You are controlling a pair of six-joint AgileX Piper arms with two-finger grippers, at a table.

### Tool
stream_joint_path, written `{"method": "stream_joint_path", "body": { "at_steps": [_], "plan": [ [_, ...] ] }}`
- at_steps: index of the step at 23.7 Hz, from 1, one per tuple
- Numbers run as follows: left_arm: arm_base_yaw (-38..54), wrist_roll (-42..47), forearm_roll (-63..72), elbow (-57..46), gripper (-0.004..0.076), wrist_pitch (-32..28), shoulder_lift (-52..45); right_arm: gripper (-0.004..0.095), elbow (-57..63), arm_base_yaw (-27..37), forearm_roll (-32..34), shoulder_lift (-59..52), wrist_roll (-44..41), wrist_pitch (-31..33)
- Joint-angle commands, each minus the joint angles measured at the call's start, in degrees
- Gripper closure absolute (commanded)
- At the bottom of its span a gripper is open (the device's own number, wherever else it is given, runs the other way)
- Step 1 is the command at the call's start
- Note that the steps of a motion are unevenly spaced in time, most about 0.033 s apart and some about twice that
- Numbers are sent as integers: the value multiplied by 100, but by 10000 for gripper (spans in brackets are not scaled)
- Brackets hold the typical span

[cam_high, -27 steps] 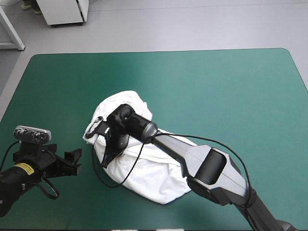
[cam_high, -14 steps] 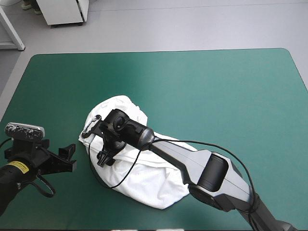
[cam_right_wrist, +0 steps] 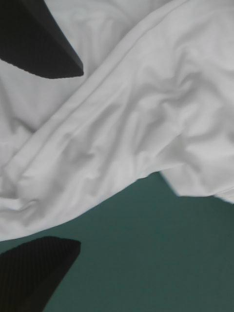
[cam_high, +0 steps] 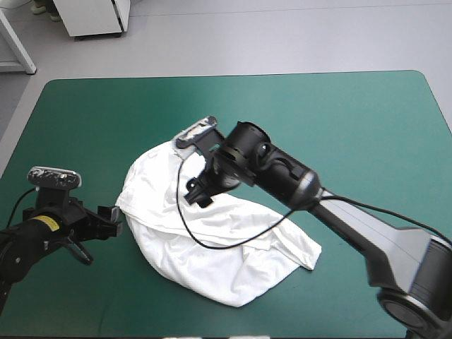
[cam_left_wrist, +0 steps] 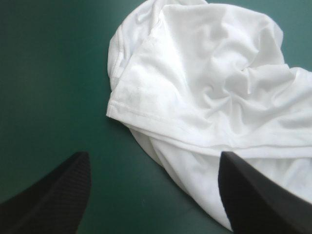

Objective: Fold the cloth

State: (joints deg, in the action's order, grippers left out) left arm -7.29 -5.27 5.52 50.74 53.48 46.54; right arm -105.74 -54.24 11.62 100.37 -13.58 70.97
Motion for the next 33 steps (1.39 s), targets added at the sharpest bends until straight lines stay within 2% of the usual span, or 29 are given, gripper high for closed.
{"method": "stream_joint_path", "body": {
  "at_steps": [1,4,8,12,15,18,24,31,33],
  "plan": [
    [-26,37,63,359,197,-498,551,100,1108,27,209,-1051,-387,-120],
    [-26,-4,63,892,197,-464,1370,99,2361,27,251,-1835,-761,-120],
    [-26,-146,63,2019,197,89,2692,100,3670,27,374,-2971,-1397,-120],
    [-14,-275,50,3056,197,256,3945,100,4471,27,-213,-3983,-1819,-120],
    [56,-275,-6,3357,197,359,4582,100,4966,27,-325,-4473,-1986,-120],
    [311,-275,48,3381,197,113,5198,100,5567,27,-544,-4866,-2298,-120],
    [393,-474,175,3404,197,-525,5634,100,5697,27,-612,-4890,-2381,-120],
    [382,-746,741,3452,201,-366,6136,100,5697,27,-294,-4890,-2381,-120],
    [382,-746,875,3452,244,-255,6247,100,5697,27,-162,-4860,-2381,-120]
  ]
}}
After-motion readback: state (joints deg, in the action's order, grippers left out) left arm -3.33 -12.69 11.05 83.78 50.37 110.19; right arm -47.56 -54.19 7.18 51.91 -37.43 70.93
